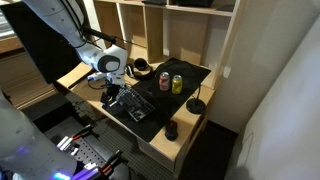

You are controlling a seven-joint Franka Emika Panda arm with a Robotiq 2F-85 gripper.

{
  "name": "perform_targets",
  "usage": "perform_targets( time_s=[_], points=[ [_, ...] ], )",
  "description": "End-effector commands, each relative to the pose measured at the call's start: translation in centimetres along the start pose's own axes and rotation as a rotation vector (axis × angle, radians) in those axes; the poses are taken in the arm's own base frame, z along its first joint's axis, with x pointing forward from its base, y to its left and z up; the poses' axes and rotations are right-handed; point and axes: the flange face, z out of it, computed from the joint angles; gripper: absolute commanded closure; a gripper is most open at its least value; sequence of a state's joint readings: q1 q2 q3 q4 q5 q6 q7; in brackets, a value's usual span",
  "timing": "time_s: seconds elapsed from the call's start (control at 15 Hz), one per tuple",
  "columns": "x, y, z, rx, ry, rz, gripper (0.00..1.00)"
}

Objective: Push the space key on the keyboard

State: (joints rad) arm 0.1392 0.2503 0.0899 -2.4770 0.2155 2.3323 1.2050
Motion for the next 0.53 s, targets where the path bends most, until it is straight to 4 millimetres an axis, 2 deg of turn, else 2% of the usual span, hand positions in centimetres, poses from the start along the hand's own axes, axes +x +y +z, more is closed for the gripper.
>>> perform_targets(
  time_s=[0.0,0.33,0.47],
  points=[
    [0.2,-0.5,-0.6,0.046,-0.007,0.023,0.0],
    [0.6,-1.3,-1.6,0.159,0.012,0.061,0.0],
    [0.5,-1.4,-1.5,0.137,0.01,0.043,0.0]
  ],
)
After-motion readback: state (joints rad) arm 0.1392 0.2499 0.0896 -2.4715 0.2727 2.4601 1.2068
